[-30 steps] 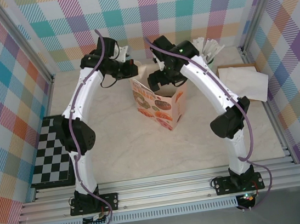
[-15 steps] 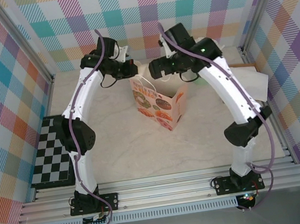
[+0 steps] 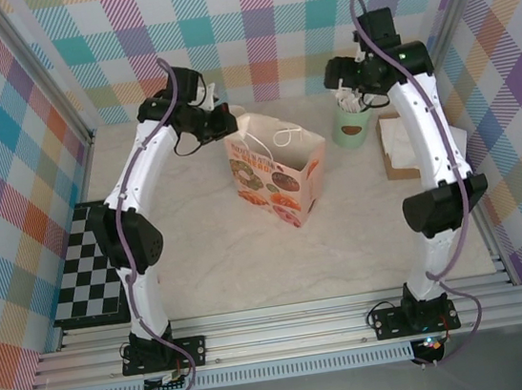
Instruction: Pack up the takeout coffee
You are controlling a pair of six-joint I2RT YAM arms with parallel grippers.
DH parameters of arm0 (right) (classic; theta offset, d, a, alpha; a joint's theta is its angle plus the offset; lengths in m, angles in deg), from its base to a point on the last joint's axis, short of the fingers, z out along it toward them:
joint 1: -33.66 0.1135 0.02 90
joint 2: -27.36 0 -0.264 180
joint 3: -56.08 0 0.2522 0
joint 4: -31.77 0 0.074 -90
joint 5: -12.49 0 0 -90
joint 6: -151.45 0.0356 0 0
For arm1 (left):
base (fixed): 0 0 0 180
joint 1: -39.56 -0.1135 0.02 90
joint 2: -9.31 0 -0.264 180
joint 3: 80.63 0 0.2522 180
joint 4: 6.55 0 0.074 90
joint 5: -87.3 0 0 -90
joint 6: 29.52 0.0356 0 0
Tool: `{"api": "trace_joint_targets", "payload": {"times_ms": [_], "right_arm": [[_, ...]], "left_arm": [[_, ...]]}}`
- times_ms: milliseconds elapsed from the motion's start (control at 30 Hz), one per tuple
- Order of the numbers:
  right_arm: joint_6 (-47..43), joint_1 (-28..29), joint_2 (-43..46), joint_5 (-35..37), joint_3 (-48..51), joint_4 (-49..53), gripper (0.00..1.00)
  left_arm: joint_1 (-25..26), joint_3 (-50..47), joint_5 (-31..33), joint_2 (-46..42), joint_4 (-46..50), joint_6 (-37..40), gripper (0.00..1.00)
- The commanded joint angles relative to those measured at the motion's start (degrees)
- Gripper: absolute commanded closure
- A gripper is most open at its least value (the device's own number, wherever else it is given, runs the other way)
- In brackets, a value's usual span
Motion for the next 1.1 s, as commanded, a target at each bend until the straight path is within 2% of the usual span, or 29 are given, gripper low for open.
{"api": "trace_joint_targets", "payload": {"times_ms": [0,100,200,300,433,567,700,800,867,900,1067], "right_arm": [[2.8,-4.5,-3.1,-7.5,-0.8,1.5,0.16],[3.5,-8.8,-4.9,-14.0,-2.3,1.5,0.22],[-1.4,-10.2,-6.1,-17.7,-2.0,0.3,0.30],[-2.7,-10.5,-7.1,-14.9,-2.4,1.8,0.34],[-0.4,-11.8,-6.4,-7.0,-0.3,1.4,0.35],[1.3,-14.9,-5.6,-8.8,2.3,-2.6,0.32],[3.0,-17.8,-7.2,-13.0,2.8,-5.6,0.36],[5.7,-20.0,-7.6,-17.4,5.1,-11.1,0.41],[8.1,-21.0,-8.2,-18.4,5.5,-13.6,0.43],[9.4,-21.3,-8.6,-18.6,5.6,-14.3,0.43],[15.2,-21.6,-11.3,-21.5,5.5,-19.6,0.46]], "left_arm": [[0.2,-4.4,0.6,-6.2,-0.2,-12.3,0.96],[0.8,-6.4,3.4,-9.2,0.2,-16.6,0.93],[0.9,-7.6,2.0,-10.4,-0.9,-18.5,0.86],[0.9,-7.5,2.3,-10.1,0.4,-16.5,0.70],[0.6,-8.7,2.4,-11.3,-0.8,-12.9,0.65],[-0.1,-9.8,3.1,-12.3,-1.0,-11.4,0.60],[-1.2,-10.0,5.2,-13.9,-1.9,-8.6,0.41],[-2.3,-11.3,7.9,-16.3,-4.3,-6.2,0.24],[-3.0,-13.3,11.6,-18.3,-6.8,-5.6,0.03],[-3.3,-14.4,13.3,-19.2,-8.2,-5.7,0.00],[-4.4,-21.2,25.4,-22.8,-16.7,-11.1,0.00]]}}
